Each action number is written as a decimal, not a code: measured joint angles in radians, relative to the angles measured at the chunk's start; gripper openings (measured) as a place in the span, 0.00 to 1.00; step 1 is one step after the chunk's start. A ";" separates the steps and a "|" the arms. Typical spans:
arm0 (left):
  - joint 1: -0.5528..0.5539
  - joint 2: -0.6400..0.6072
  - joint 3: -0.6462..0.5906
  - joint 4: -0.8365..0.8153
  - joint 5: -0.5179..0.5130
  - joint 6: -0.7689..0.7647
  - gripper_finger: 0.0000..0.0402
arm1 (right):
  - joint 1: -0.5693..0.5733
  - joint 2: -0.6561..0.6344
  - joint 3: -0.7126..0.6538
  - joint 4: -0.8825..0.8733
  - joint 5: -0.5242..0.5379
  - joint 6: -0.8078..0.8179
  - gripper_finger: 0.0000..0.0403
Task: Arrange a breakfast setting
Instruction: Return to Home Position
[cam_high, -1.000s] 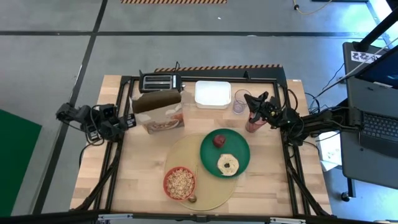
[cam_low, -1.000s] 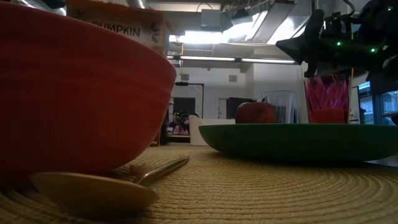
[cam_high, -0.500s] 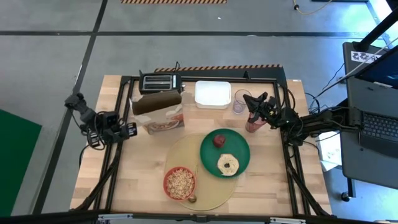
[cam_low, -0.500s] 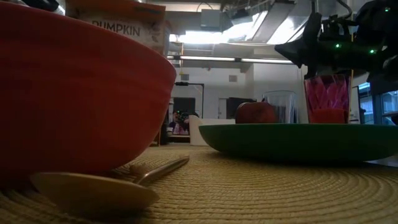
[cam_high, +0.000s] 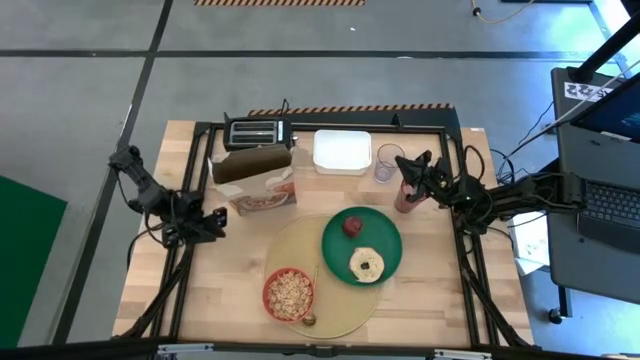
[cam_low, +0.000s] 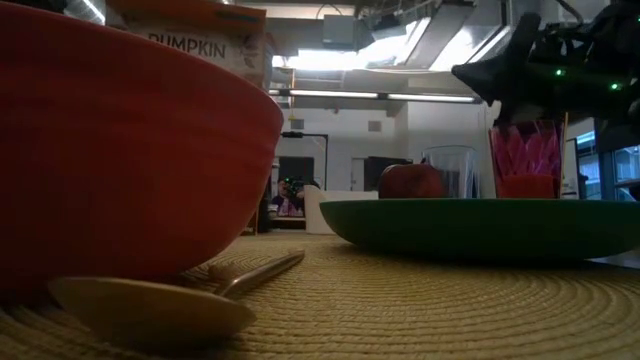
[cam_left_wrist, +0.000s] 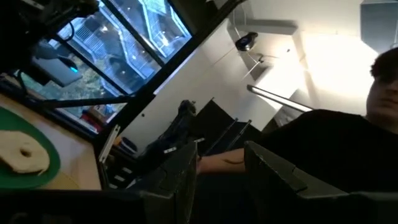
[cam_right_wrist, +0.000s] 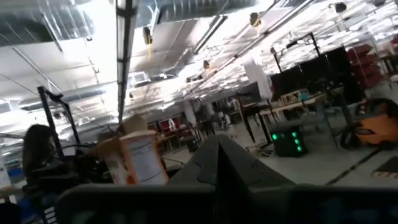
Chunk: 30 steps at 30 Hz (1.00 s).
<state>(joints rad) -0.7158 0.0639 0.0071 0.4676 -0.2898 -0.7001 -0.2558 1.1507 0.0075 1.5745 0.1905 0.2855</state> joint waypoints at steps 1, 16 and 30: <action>0.000 0.000 0.000 0.000 -0.001 0.001 0.32 | 0.000 -0.005 0.002 -0.002 -0.012 -0.001 0.01; 0.000 0.000 0.000 -0.180 -0.131 -0.003 0.32 | 0.084 -0.052 0.033 -0.009 -0.196 -0.020 0.01; 0.000 0.000 0.000 -0.192 -0.252 -0.005 0.32 | 0.545 -0.448 -0.001 -0.073 0.356 -0.563 0.01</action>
<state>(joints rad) -0.7155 0.0635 0.0071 0.2760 -0.5415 -0.7055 0.2894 0.7030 0.0063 1.5020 0.5469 -0.2777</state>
